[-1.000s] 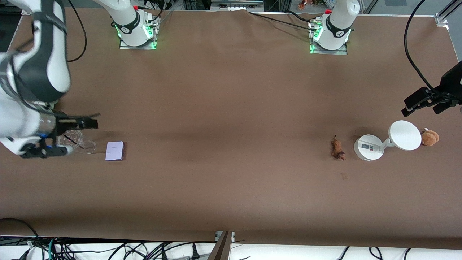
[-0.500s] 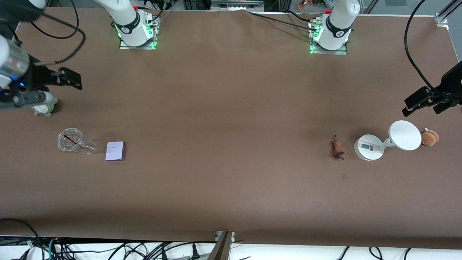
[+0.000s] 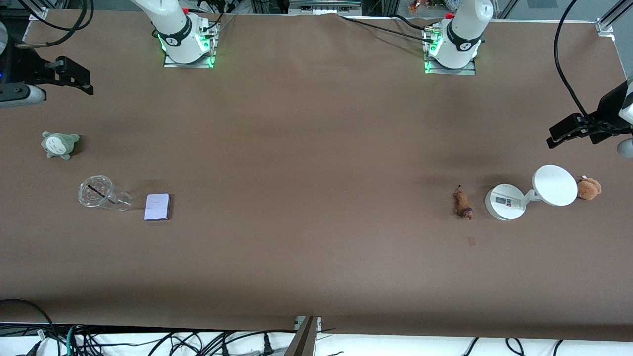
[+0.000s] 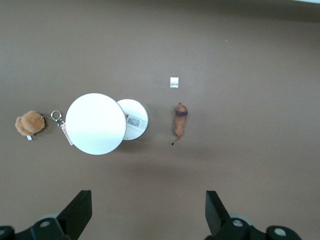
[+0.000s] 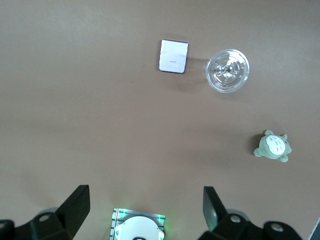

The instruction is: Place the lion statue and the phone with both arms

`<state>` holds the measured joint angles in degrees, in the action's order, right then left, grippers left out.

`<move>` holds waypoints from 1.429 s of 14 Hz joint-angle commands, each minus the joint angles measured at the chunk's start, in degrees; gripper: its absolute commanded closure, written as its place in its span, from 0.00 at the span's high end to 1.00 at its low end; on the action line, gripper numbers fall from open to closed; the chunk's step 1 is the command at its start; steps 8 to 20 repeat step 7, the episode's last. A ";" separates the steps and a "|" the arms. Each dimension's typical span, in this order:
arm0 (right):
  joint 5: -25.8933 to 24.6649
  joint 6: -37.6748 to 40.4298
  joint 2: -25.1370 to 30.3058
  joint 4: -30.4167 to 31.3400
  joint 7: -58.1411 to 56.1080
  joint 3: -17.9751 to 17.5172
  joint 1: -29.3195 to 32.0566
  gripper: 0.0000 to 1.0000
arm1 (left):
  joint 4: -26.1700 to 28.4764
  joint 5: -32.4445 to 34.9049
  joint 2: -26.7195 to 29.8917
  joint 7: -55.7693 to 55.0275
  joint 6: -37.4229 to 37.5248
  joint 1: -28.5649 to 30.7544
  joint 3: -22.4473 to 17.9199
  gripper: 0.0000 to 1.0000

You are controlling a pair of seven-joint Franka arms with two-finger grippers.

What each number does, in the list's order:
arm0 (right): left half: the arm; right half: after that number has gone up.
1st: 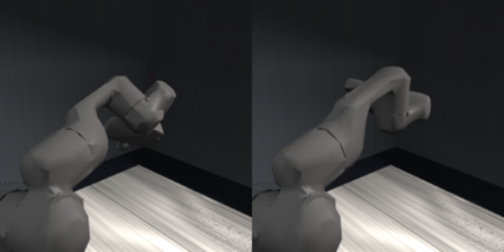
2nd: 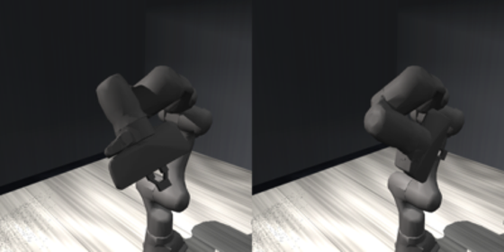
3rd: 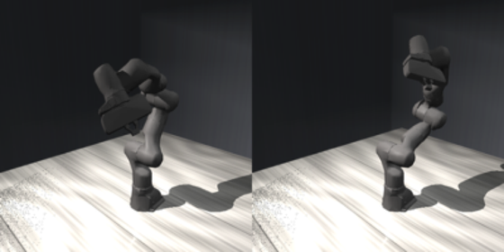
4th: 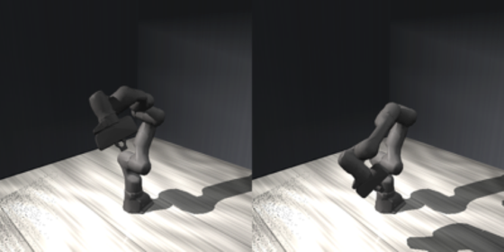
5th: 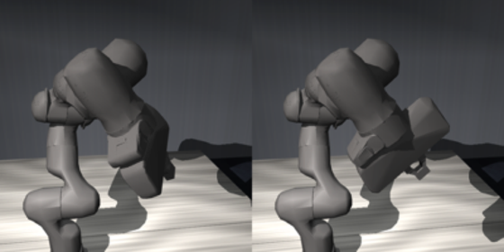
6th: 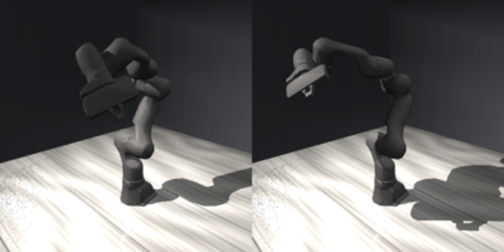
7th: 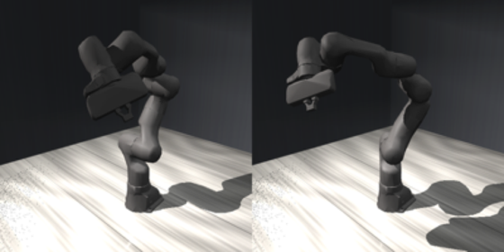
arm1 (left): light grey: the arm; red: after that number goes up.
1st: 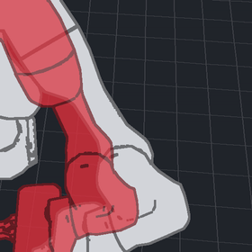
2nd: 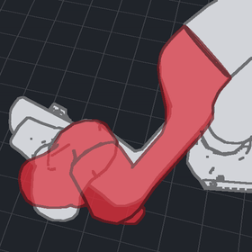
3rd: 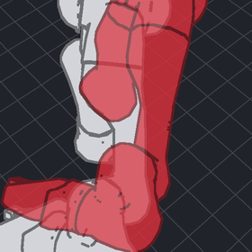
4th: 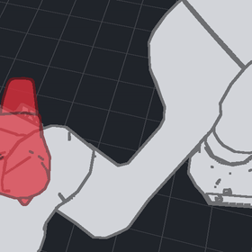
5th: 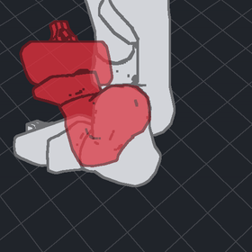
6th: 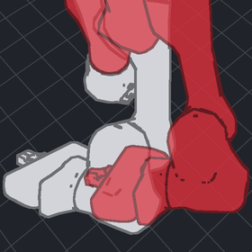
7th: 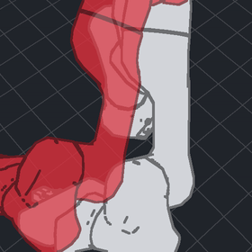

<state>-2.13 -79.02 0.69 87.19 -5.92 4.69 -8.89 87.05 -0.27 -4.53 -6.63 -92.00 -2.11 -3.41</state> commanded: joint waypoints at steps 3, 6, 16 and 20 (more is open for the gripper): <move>-0.24 0.18 -1.30 -0.53 -0.58 -0.47 1.77 1.00 | -1.71 1.32 -0.92 0.57 1.48 -0.27 -0.01 1.00; -0.24 0.18 -2.17 -1.14 -0.58 -0.65 1.42 1.00 | -1.71 1.23 -0.92 0.31 1.39 -0.27 -0.10 1.00; -0.07 0.09 -2.18 -1.14 -0.32 -0.65 1.42 1.00 | -1.71 1.23 -0.92 0.31 1.39 -0.18 -0.10 1.00; -0.07 0.09 -2.18 -1.14 -0.32 -0.65 1.42 1.00 | -1.71 1.23 -0.92 0.31 1.39 -0.18 -0.10 1.00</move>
